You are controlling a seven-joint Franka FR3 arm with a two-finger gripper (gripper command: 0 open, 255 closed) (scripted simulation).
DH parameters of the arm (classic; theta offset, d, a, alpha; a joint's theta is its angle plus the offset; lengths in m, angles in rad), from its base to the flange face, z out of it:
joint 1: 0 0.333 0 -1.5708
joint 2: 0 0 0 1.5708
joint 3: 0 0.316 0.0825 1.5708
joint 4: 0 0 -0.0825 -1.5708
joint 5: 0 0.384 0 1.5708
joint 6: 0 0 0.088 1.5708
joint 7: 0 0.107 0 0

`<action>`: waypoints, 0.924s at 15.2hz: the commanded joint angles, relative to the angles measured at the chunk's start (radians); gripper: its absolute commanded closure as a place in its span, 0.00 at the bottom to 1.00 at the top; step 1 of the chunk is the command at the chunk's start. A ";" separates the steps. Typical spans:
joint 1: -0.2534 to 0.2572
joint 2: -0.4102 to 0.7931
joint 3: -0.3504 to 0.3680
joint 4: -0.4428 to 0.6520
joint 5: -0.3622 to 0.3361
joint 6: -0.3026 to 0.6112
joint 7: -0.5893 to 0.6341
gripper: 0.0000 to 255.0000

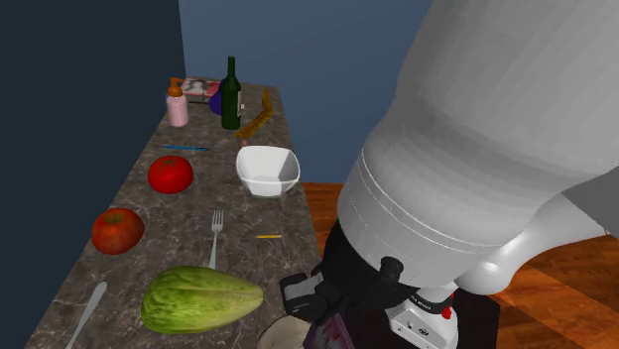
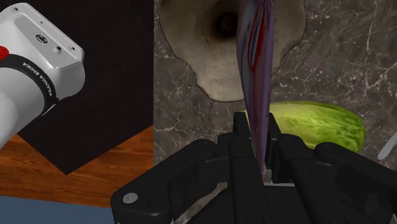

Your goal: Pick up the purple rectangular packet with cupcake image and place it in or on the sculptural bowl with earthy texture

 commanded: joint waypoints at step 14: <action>0.013 -0.007 0.044 -0.155 0.032 0.152 -0.001 1.00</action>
